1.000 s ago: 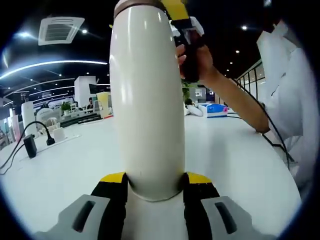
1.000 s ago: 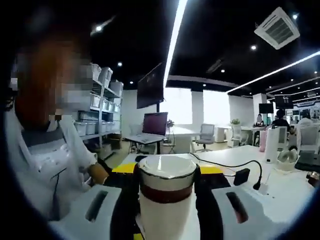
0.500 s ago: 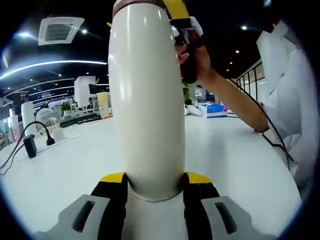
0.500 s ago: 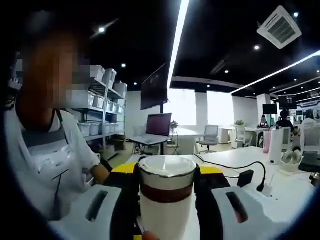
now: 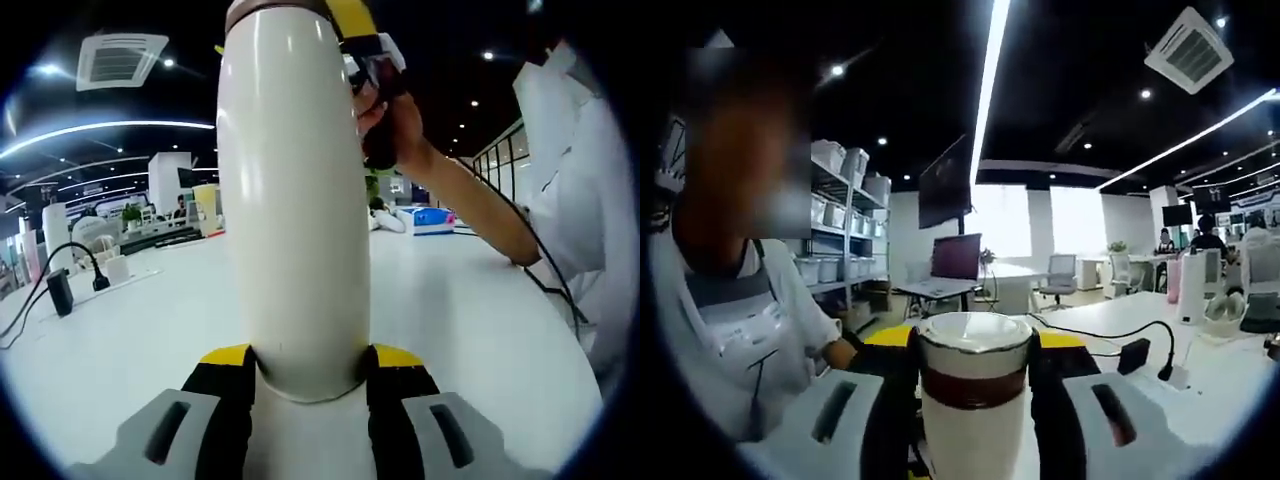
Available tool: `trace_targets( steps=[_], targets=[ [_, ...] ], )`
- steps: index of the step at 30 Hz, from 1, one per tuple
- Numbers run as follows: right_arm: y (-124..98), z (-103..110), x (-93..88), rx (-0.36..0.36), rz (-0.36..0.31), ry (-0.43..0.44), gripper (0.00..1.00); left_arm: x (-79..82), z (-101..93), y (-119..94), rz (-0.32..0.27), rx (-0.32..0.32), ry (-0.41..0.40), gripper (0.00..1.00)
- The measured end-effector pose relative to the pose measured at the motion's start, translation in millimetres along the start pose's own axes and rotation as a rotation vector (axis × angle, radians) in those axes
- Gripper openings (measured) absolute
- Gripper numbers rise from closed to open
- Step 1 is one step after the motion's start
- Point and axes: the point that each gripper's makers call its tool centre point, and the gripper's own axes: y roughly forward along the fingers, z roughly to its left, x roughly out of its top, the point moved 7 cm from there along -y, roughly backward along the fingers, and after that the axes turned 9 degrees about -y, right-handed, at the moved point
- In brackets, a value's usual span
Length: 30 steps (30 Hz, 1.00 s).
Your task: Grasp the water cup twist off the cup lid place the cup lid on the table
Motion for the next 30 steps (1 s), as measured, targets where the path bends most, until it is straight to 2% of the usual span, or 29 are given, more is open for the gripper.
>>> trace_targets(
  steps=[16,22,30],
  targets=[
    [-8.6,4.0,15.5,-0.053,-0.055,-0.016,0.45,0.0,-0.4,0.6,0.002,-0.004,0.004,0.45],
    [-30.2,7.1,27.3,-0.120,-0.098,-0.035,0.45,0.3,-0.1,1.2,0.002,-0.005,0.006,0.45],
    [-67.5,11.1,23.9,-0.247,-0.091,-0.055,0.45,0.8,0.1,1.5,0.002,-0.006,0.008,0.45]
  ],
)
